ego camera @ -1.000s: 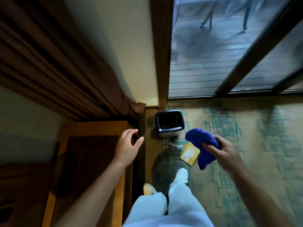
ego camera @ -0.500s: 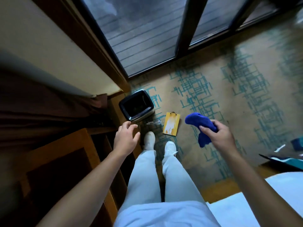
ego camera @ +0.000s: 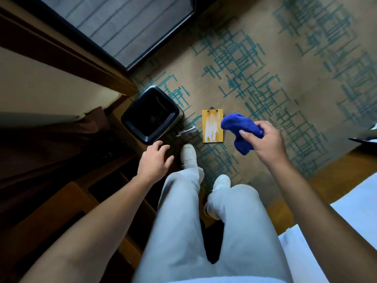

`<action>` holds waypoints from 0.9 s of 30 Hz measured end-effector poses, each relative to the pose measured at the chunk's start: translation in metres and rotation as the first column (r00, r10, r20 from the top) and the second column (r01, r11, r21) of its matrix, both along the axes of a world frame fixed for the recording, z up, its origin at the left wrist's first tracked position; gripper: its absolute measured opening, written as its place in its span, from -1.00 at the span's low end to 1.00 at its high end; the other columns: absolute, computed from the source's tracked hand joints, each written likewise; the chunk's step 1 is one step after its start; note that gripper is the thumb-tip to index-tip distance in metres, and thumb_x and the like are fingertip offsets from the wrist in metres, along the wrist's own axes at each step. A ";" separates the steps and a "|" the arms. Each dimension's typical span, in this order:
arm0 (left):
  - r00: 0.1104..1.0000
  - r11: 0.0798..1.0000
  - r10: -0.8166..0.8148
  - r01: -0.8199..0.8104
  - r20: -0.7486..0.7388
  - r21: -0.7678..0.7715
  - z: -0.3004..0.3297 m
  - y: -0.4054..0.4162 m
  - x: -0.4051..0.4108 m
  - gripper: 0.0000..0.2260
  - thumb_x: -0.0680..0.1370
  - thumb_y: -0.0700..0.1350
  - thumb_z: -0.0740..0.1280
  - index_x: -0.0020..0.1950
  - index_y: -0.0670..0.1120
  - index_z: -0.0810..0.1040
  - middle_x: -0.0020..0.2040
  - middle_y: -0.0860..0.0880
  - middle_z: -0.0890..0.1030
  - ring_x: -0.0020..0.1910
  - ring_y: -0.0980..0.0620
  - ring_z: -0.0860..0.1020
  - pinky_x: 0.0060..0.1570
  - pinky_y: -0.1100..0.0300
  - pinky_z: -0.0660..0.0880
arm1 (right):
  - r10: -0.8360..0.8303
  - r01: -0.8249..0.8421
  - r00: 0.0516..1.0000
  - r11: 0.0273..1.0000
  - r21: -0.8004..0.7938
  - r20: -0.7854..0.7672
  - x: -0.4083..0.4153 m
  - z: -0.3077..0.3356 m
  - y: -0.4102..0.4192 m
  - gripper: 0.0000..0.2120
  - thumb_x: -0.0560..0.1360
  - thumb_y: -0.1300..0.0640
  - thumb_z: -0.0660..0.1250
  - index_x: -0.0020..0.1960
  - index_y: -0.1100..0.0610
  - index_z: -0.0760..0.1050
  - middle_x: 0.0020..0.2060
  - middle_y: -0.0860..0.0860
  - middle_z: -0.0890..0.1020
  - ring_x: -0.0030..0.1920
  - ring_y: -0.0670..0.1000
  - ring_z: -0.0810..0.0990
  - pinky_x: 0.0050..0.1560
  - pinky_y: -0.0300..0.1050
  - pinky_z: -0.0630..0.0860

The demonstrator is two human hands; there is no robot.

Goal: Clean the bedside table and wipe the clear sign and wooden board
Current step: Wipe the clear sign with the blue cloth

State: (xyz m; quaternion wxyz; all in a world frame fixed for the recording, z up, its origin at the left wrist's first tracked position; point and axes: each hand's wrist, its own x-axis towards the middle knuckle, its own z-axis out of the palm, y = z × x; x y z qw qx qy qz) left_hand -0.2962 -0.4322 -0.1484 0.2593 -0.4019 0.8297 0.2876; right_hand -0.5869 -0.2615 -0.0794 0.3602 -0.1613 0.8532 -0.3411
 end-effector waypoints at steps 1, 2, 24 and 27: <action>1.000 0.998 0.015 -0.015 0.014 0.061 -0.015 0.001 0.001 -0.51 0.61 0.17 0.29 0.50 -0.01 0.43 0.54 -0.11 0.35 0.47 -0.18 0.37 0.40 -0.09 0.38 | -0.008 0.008 1.000 1.000 0.008 0.001 -0.001 -0.014 -0.001 -0.70 0.31 -0.19 0.43 -0.11 0.01 0.57 -0.12 0.12 0.63 -0.10 0.17 0.59 -0.01 0.16 0.53; 0.999 0.992 0.035 -0.037 0.024 0.124 -0.032 0.002 0.002 -0.47 0.62 0.21 0.25 0.55 0.04 0.36 0.59 -0.08 0.29 0.51 -0.16 0.31 0.45 -0.10 0.33 | -0.019 0.019 1.000 1.000 0.012 -0.002 -0.003 -0.029 -0.001 -0.71 0.31 -0.18 0.44 -0.11 0.00 0.57 -0.12 0.12 0.63 -0.10 0.17 0.60 -0.01 0.16 0.54; 0.923 0.914 -0.384 0.382 0.010 -0.134 -0.363 -0.017 -0.057 -0.57 0.51 -0.02 0.45 0.34 -0.14 0.59 0.43 -0.21 0.48 0.38 -0.28 0.44 0.33 -0.09 0.37 | 0.180 -0.158 0.955 0.981 0.111 -0.236 -0.012 -0.307 -0.039 -0.71 0.35 -0.03 0.53 -0.04 0.15 0.64 -0.15 0.02 0.53 -0.09 0.15 0.58 -0.13 -0.08 0.34; 0.910 0.887 -0.414 0.408 0.019 -0.217 -0.389 -0.009 -0.049 -0.63 0.41 -0.02 0.53 0.17 -0.14 0.67 0.34 -0.21 0.56 0.32 -0.28 0.49 0.28 -0.10 0.42 | 0.208 -0.184 0.936 0.977 0.110 -0.284 -0.004 -0.317 -0.037 -0.78 0.39 0.00 0.54 -0.08 0.11 0.63 -0.15 0.03 0.55 -0.12 0.12 0.55 -0.14 -0.07 0.32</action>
